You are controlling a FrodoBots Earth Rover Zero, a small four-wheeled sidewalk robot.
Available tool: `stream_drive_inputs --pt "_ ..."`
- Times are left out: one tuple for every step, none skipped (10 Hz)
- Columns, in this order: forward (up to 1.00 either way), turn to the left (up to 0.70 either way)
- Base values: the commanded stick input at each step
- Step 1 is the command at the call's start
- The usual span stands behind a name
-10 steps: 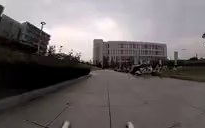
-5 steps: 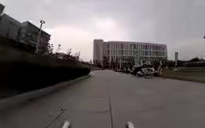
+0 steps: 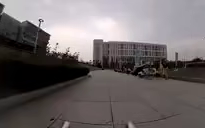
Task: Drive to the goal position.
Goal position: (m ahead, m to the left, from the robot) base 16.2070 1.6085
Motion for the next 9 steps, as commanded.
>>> stream_drive_inputs --pt "0.60 0.00" --pt "0.60 0.00" --pt "0.60 0.00" --pt "0.60 0.00" --pt "0.60 0.00" --pt "0.60 0.00" --pt "0.60 0.00" --pt "0.60 0.00" --pt "0.60 0.00"
